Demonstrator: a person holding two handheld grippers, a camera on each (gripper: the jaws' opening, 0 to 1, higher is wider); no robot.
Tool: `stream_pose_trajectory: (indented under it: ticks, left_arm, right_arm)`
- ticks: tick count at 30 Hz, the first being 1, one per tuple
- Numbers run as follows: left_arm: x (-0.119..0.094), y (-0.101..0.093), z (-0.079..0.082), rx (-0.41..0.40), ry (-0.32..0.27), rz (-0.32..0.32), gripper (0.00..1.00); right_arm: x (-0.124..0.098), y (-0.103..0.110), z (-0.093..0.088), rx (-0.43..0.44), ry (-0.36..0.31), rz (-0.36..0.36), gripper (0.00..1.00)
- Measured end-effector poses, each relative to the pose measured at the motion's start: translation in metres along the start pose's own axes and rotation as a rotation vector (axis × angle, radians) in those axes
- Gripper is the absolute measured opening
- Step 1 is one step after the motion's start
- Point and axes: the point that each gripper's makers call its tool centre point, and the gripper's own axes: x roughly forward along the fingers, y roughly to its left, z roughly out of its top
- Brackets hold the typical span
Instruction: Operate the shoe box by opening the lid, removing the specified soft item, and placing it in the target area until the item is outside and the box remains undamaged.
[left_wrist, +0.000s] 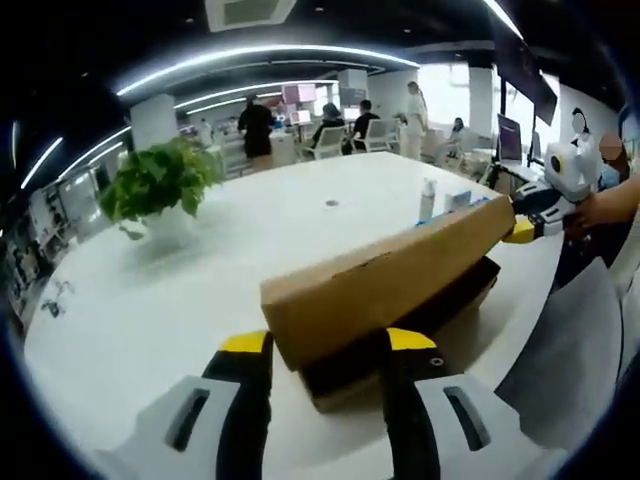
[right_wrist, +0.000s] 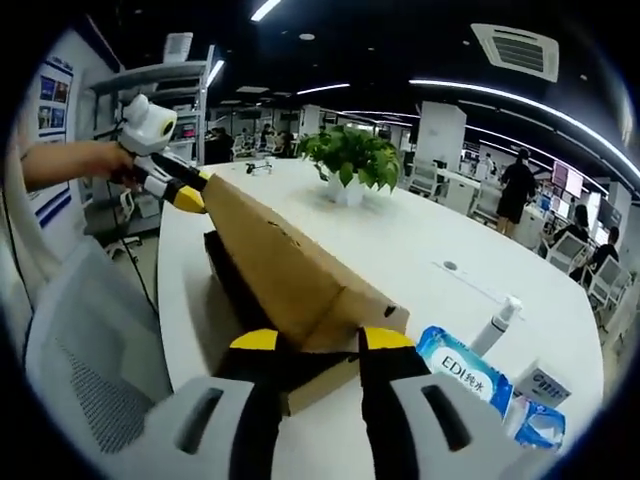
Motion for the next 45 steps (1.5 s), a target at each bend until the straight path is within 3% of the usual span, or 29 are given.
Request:
stream_pose_trajectory:
  ticks: [8, 26, 45]
  left_arm:
    - [0.002, -0.009, -0.014, -0.025, 0.036, -0.042, 0.52]
    - [0.014, -0.015, -0.042, -0.075, 0.095, -0.069, 0.55]
    - [0.029, -0.01, -0.066, -0.126, 0.157, -0.038, 0.44]
  right_arm:
    - [0.003, 0.012, -0.013, 0.032, 0.031, 0.052, 0.34]
    - [0.013, 0.02, -0.037, 0.147, 0.087, 0.08, 0.36]
    - [0.026, 0.022, -0.06, 0.135, 0.161, 0.06, 0.34]
